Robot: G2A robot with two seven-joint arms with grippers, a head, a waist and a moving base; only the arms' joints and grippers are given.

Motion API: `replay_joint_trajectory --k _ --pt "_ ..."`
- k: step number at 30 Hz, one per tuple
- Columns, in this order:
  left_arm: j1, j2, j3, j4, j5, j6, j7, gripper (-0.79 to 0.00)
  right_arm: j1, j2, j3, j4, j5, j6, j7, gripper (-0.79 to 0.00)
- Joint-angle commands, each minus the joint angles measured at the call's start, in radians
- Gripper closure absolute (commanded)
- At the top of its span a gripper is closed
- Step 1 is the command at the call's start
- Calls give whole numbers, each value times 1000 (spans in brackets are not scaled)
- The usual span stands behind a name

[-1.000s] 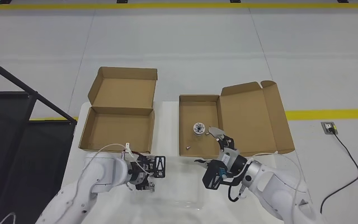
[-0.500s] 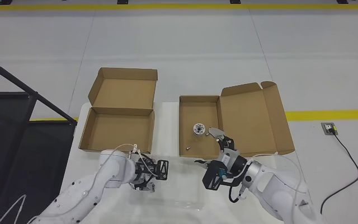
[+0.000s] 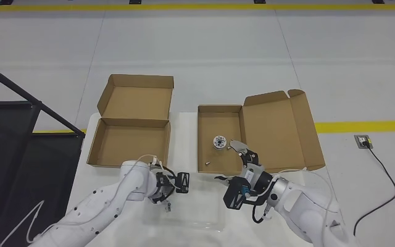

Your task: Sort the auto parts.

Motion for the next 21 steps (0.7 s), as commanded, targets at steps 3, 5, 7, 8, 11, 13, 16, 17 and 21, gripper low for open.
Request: replay_joint_trajectory --k 3,5,7,8,11,13,16,17,21 --pt "-14 -15 25 26 14 6 -6 -499 0 0 0 0 0 0 0 -785" --pt "-20 -23 28 36 16 11 0 -456 0 0 0 0 0 0 0 -785" --pt "-24 -32 33 50 27 18 9 -403 0 0 0 0 0 0 0 -785" --pt "-26 -36 36 58 32 19 14 -394 0 0 0 0 0 0 0 -785" --pt "-32 -49 43 82 48 17 33 -385 0 0 0 0 0 0 0 -785" --pt "-36 -58 50 101 59 14 39 -372 0 0 0 0 0 0 0 -785" --pt "-41 -72 57 128 66 10 48 -372 0 0 0 0 0 0 0 -785" --pt "-42 -76 58 136 69 9 51 -369 0 0 0 0 0 0 0 -785" --pt "-48 -91 61 164 78 6 62 -302 0 0 0 0 0 0 0 -785"
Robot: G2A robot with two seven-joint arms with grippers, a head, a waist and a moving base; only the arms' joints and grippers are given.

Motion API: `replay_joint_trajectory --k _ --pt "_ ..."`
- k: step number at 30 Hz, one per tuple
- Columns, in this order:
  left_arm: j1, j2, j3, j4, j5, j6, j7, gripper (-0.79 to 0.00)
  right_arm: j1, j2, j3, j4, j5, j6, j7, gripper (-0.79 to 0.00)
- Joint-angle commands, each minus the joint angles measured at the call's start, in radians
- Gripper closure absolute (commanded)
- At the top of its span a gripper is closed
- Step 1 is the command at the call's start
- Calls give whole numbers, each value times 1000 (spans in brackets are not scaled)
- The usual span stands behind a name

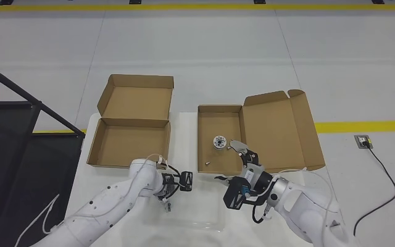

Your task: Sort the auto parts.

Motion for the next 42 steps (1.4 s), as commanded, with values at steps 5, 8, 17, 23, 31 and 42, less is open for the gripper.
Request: replay_joint_trajectory --k 5,8,17,23,31,42 --pt "-3 -20 -1 40 14 -6 8 -292 0 0 0 0 0 0 0 -785" --pt "-3 -28 -5 57 19 -8 14 -280 0 0 0 0 0 0 0 -785" --pt "6 -45 -23 90 42 -21 35 -243 0 0 0 0 0 0 0 -785" --pt "13 -51 -44 93 45 -42 36 0 0 0 0 0 0 0 0 -785" --pt "52 -24 -119 -14 33 -92 26 0 0 0 0 0 0 0 0 -785" --pt "226 114 -322 -382 48 -49 -17 0 0 0 0 0 0 0 0 -785"
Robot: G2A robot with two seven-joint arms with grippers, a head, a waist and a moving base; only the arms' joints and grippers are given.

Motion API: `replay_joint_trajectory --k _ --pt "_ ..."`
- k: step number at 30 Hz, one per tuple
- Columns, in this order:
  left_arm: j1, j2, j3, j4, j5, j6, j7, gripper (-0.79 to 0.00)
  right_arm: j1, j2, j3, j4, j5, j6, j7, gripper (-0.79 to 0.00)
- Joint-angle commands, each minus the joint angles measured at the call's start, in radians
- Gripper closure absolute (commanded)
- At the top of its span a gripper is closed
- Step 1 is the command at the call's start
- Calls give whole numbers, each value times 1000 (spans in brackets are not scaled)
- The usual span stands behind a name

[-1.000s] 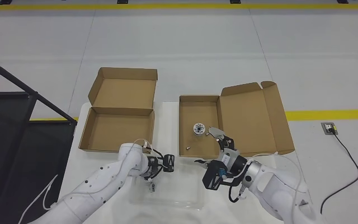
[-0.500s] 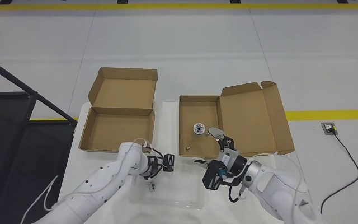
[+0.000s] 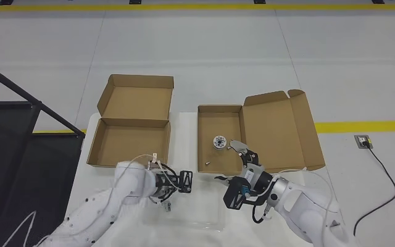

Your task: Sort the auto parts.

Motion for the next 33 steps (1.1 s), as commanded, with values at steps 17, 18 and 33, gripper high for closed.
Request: replay_joint_trajectory --k 17,18,33 --pt "414 158 -658 -273 44 199 119 0 0 0 0 0 0 0 0 -785" --pt "432 160 -684 -258 62 208 150 0 0 0 0 0 0 0 0 -785" --pt "481 163 -735 -220 83 228 257 0 0 0 0 0 0 0 0 -785"
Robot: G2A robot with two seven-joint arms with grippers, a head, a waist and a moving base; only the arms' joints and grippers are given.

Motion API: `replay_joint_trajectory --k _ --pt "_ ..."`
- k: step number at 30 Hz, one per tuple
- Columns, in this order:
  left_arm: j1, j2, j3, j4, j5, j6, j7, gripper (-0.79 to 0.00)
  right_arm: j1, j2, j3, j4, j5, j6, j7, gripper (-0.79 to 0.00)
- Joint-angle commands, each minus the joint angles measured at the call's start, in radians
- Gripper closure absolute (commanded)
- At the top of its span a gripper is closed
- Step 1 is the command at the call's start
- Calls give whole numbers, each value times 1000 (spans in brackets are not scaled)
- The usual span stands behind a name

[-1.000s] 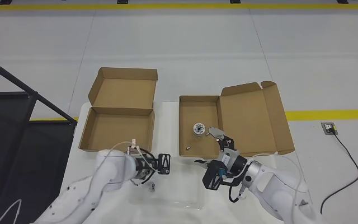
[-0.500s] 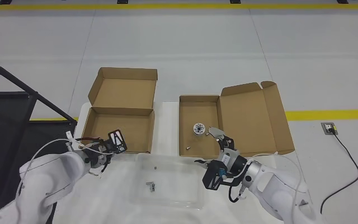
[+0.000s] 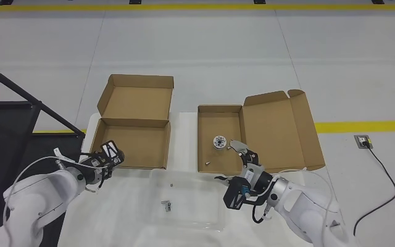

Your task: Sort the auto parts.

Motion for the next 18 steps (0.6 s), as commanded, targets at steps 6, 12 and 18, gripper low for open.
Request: replay_joint_trajectory --k 6,12,18 --pt "-54 -9 53 116 26 66 -1 0 0 0 0 0 0 0 0 -785" --pt "-232 -39 214 316 73 116 38 0 0 0 0 0 0 0 0 -785" --pt "-421 -85 371 558 79 129 81 0 0 0 0 0 0 0 0 -785"
